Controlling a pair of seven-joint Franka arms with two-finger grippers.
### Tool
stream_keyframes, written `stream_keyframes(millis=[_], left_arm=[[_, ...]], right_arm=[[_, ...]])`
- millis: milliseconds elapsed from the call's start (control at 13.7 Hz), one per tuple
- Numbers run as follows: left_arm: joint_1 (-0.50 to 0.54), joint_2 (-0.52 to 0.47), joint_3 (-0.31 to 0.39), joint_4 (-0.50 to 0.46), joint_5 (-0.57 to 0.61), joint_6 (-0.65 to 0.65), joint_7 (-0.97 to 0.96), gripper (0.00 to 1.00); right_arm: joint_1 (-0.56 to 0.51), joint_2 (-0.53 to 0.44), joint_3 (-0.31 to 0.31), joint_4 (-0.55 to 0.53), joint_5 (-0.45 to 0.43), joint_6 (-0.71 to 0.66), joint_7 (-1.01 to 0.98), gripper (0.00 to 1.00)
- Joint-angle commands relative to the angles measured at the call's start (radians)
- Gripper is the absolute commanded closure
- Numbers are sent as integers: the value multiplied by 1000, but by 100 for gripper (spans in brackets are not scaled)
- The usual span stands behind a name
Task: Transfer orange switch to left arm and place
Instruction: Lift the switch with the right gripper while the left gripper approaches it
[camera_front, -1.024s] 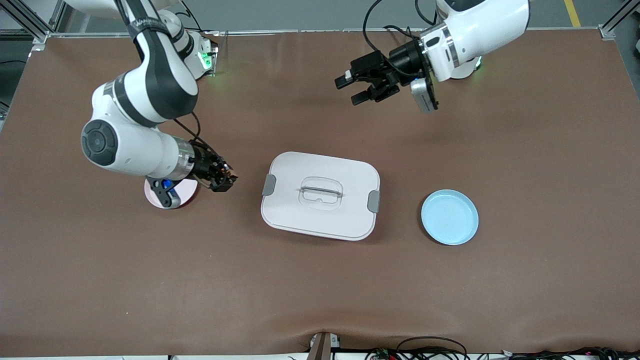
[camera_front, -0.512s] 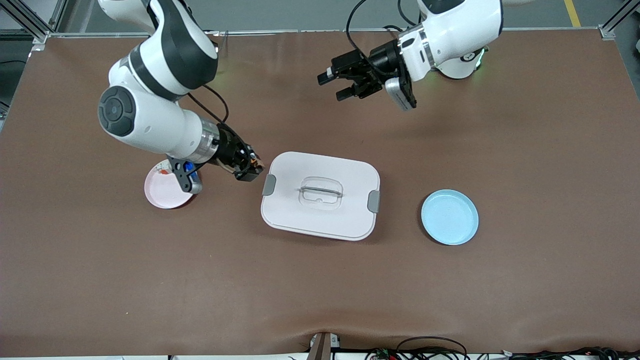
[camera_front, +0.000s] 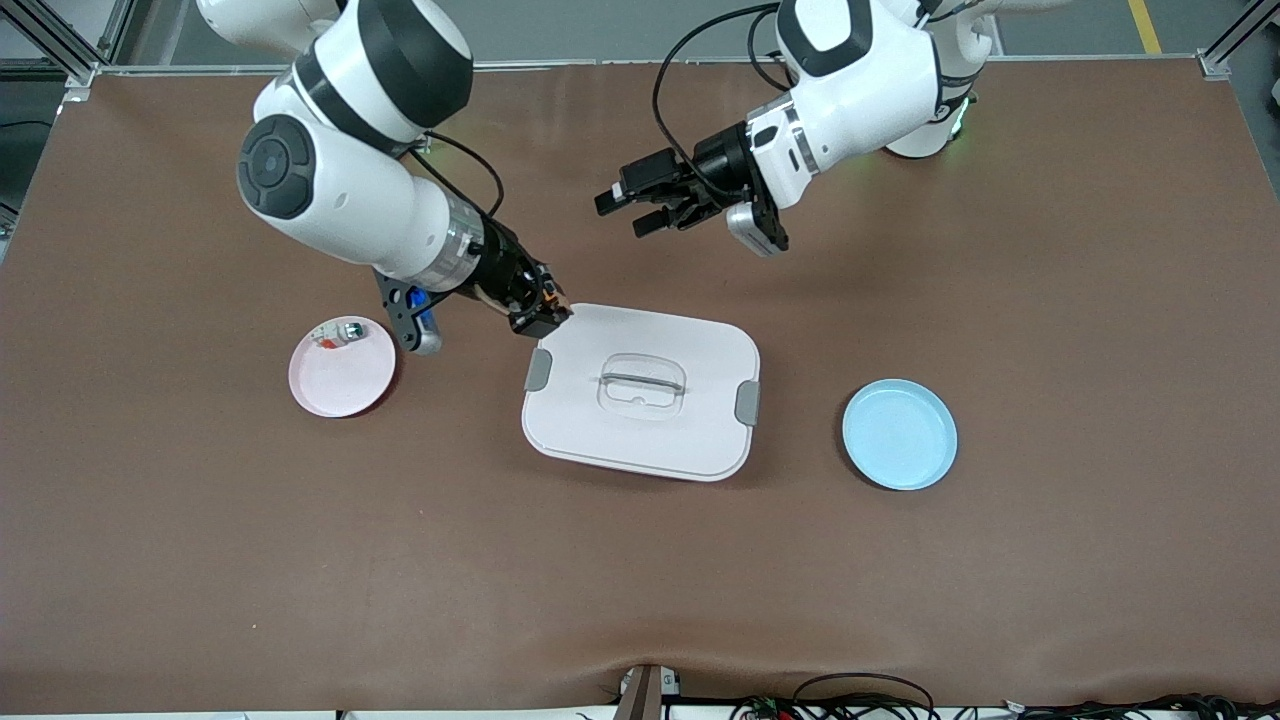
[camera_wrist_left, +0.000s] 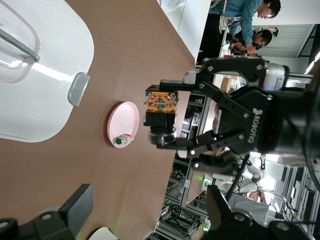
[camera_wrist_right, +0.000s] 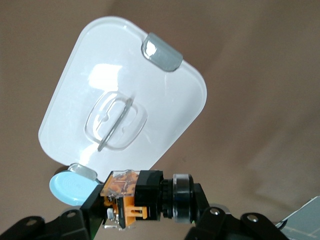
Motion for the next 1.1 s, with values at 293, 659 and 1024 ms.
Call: stream_keyframes(millis=[293,659,1024], left_arm=[[-33,92,-11,62,-5,98,69,0],[-32,119,-11,60,-5,112,112,0],[-30,139,-11,59,-5,123,175,0]], right_arm=[[54,-3,-9,12,30,54,124,100],[69,-3,-7,12,31,52,210,100],[74,-3,-5,12,63,52,244,100]])
